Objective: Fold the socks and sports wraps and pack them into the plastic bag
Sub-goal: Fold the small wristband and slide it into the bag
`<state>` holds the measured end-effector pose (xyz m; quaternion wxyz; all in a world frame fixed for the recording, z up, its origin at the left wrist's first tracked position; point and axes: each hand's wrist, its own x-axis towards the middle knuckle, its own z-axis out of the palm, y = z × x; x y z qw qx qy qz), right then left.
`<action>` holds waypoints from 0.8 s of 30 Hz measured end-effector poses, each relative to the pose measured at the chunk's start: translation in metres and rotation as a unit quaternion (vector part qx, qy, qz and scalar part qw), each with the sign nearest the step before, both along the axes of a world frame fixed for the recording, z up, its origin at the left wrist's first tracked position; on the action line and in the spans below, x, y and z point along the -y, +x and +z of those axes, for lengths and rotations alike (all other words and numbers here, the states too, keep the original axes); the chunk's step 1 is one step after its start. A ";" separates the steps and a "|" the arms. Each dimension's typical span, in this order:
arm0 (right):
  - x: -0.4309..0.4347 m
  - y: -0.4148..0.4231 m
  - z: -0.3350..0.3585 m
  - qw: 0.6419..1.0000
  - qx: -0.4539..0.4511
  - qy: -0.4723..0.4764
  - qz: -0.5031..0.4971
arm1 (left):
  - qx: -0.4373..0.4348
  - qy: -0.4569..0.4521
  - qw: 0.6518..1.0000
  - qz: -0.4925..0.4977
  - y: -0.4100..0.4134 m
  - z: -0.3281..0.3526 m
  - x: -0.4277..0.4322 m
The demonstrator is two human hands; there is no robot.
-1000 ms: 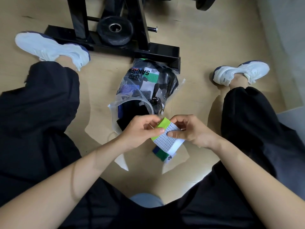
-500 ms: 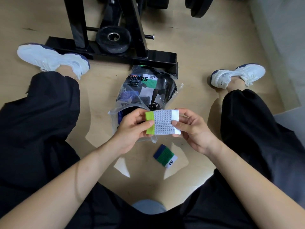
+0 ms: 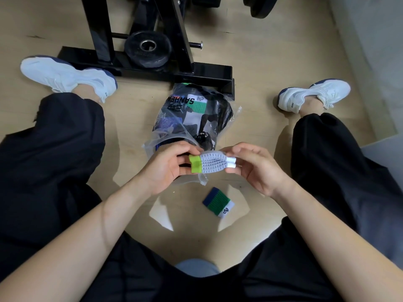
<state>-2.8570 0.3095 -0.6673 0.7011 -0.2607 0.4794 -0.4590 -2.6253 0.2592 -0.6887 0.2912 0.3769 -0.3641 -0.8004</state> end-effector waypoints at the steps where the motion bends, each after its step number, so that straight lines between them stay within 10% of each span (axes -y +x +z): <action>1: -0.001 0.002 -0.002 1.000 -0.020 -0.009 0.003 | 0.029 -0.021 0.999 -0.005 -0.001 -0.001 -0.001; 16: 0.003 0.016 -0.021 0.950 -0.261 -0.159 0.070 | 0.181 -0.197 0.956 -0.119 0.013 0.003 -0.011; 24: 0.046 0.040 -0.039 0.705 -0.572 -0.330 0.258 | 0.337 -0.217 0.916 0.029 0.051 -0.038 -0.027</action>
